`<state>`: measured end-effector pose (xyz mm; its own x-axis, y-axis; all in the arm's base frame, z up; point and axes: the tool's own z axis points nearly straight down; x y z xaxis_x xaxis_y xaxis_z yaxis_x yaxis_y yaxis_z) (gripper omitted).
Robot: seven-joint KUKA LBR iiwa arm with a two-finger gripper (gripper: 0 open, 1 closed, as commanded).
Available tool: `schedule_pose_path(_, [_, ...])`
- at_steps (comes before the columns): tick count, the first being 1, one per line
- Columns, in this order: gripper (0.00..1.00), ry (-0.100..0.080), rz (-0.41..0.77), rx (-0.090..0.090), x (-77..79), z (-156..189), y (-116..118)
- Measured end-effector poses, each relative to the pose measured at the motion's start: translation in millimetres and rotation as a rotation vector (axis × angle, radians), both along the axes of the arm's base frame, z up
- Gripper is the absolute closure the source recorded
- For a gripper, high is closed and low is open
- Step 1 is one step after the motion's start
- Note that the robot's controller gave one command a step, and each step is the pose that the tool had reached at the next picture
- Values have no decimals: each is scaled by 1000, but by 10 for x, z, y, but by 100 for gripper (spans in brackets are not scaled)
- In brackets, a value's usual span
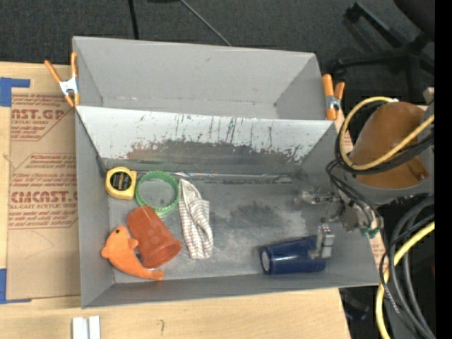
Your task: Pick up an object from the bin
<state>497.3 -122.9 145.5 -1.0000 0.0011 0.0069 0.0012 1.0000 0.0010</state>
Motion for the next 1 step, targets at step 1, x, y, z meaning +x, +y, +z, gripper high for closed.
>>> schedule_pose_path(1, [0,-7,2,-1,20,41,4])
